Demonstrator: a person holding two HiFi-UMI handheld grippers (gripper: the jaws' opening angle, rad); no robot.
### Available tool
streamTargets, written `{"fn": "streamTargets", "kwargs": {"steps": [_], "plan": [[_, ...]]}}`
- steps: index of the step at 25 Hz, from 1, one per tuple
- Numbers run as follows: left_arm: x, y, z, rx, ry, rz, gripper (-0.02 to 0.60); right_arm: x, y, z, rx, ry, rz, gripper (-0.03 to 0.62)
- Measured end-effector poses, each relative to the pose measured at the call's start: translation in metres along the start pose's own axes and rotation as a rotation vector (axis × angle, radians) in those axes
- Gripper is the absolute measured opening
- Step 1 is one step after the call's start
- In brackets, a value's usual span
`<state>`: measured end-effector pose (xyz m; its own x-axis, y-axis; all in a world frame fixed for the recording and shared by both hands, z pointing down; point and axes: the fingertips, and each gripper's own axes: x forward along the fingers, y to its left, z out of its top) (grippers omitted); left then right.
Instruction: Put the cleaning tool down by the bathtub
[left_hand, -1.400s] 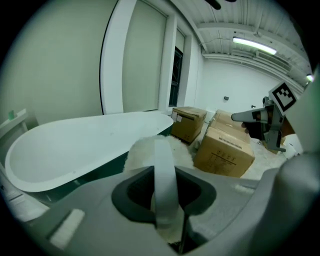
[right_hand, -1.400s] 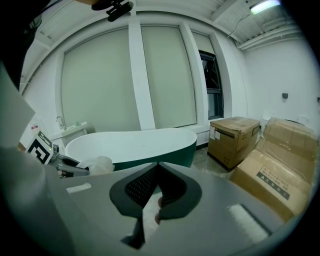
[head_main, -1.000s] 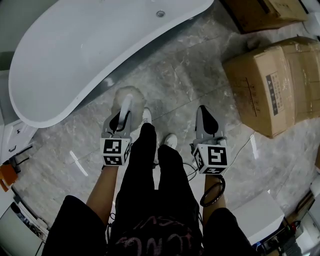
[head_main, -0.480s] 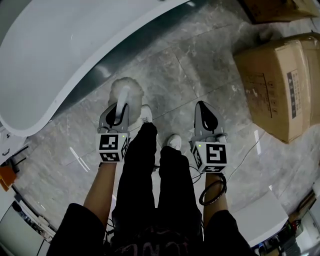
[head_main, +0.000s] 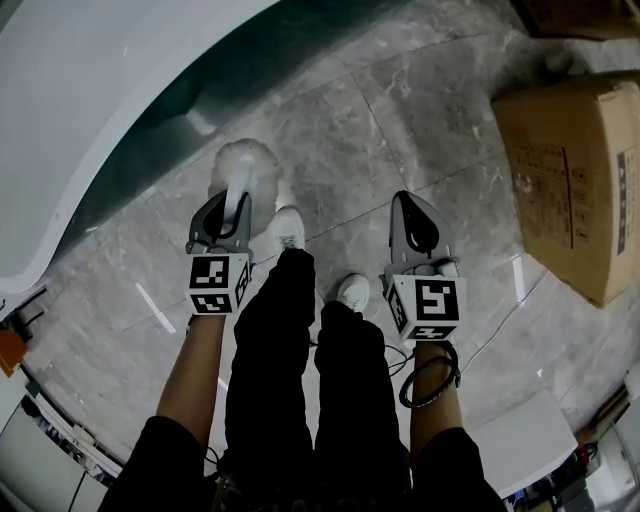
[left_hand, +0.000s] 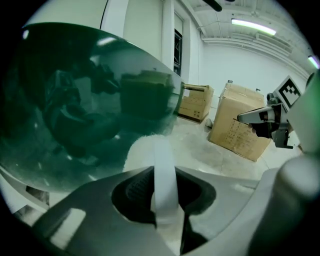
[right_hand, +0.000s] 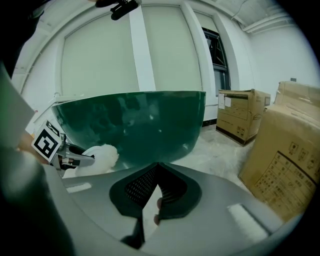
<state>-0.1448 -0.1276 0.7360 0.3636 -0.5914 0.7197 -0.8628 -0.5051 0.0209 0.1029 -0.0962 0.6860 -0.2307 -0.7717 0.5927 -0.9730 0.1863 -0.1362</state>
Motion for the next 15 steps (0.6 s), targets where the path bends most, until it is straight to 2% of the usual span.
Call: {"fn": "streamTargets", "kwargs": {"steps": [15], "plan": [[0.104, 0.027, -0.072, 0.037, -0.01, 0.011, 0.087, 0.098, -0.009, -0.087, -0.022, 0.018, 0.053, 0.015]]}}
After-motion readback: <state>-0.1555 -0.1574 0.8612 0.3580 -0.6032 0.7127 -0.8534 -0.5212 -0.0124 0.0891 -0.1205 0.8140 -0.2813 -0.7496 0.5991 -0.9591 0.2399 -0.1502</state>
